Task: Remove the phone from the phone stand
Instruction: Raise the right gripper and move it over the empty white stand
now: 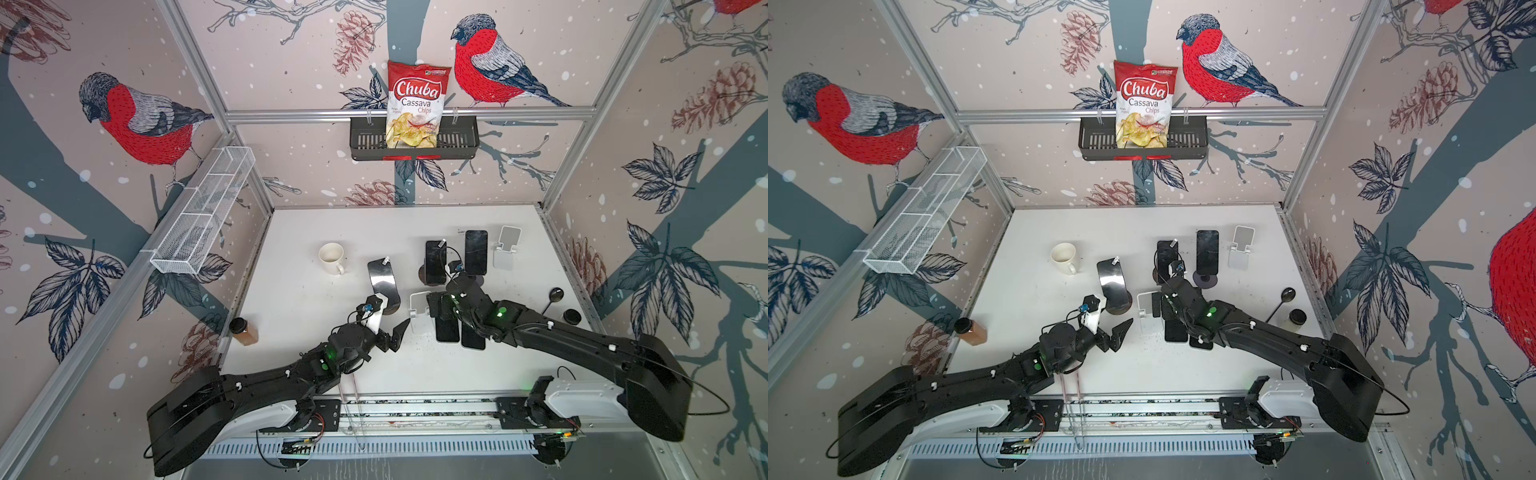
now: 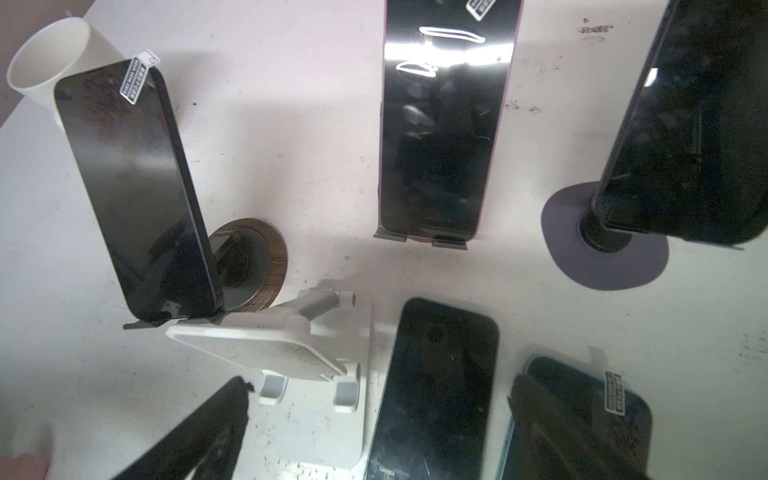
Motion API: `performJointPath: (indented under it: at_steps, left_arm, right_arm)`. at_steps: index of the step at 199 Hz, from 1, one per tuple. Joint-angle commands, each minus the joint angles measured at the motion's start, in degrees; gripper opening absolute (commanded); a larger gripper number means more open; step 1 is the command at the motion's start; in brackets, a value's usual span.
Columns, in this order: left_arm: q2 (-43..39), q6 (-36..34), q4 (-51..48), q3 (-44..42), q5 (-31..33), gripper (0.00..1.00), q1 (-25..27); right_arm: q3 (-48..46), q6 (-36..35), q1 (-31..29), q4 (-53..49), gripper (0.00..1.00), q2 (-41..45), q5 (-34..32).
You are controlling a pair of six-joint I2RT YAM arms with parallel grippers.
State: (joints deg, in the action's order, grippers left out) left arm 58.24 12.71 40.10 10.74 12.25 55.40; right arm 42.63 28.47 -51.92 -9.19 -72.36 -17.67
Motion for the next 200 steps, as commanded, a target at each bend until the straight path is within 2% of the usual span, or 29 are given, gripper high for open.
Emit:
performJointPath:
  at_steps: [1, 60, 90, 115, 141, 176, 200]
  left_arm:
    - [0.3, 4.0, -1.8, 1.0, 2.5, 0.96, 0.1]
    - [0.8, 7.7, -2.4, 1.9, 5.2, 0.96, 0.0]
    - [2.0, 7.6, -5.6, 3.9, 5.4, 0.96, 0.1]
    - [1.8, 7.9, -4.6, 3.7, 5.2, 0.96, 0.1]
    - [0.5, 7.6, -3.4, 2.8, 6.2, 0.96, 0.1]
    - [-2.3, 7.4, -9.0, 3.0, 7.2, 0.96, 0.1]
    - [-5.8, 7.4, -9.2, 0.9, 8.4, 0.96, 0.1]
  right_arm:
    - [-0.1, -1.9, 0.0, 3.0, 0.99, 0.3, 1.3]
    - [-0.8, -2.9, -0.4, 4.2, 0.99, 3.5, 2.3]
    - [0.1, -3.5, -0.8, 4.3, 0.99, 1.6, 2.9]
    - [0.7, -4.0, -2.1, 4.4, 0.99, 0.8, 2.6]
    - [1.2, -3.8, -3.0, 5.1, 0.99, -1.7, 2.8]
    - [3.0, -4.0, -4.1, 5.2, 0.99, -5.2, 1.9]
    - [4.2, -4.4, -5.2, 5.7, 1.0, -7.3, 1.8]
